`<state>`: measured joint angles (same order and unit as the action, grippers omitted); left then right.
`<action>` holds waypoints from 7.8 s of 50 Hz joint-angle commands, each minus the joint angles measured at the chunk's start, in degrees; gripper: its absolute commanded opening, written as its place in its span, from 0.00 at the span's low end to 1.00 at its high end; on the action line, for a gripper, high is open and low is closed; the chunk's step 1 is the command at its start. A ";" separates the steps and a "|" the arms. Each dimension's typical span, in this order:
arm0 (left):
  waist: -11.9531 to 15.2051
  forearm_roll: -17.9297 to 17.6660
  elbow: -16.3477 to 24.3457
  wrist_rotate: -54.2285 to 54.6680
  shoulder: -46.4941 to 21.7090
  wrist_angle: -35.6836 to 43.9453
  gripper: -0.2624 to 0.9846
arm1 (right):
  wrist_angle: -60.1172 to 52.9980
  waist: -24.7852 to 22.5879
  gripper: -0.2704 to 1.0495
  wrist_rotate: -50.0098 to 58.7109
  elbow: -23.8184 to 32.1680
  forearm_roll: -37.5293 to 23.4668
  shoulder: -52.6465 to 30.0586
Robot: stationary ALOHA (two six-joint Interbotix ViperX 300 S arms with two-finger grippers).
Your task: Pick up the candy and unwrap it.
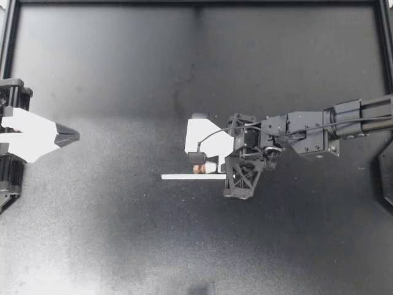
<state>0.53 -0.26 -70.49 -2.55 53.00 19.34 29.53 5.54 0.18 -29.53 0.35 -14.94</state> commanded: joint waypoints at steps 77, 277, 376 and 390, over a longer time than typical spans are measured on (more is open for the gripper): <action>0.09 -1.49 17.40 -8.26 -41.31 17.93 0.62 | 19.69 -1.05 0.07 2.72 14.59 1.05 20.13; 0.00 -4.22 16.44 -5.89 -40.08 18.37 0.13 | 11.34 -1.93 0.07 1.32 10.81 1.05 21.01; -3.78 5.54 18.11 -63.54 -34.10 14.41 0.13 | -56.16 -1.23 0.58 33.93 -11.95 -16.17 29.97; -3.78 5.54 17.84 -63.72 -34.19 15.64 0.13 | -70.40 2.99 0.58 55.81 -12.57 -29.79 24.87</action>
<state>-3.08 5.19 -53.26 -66.36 18.37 34.19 -36.91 6.94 52.56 -42.98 -26.63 10.81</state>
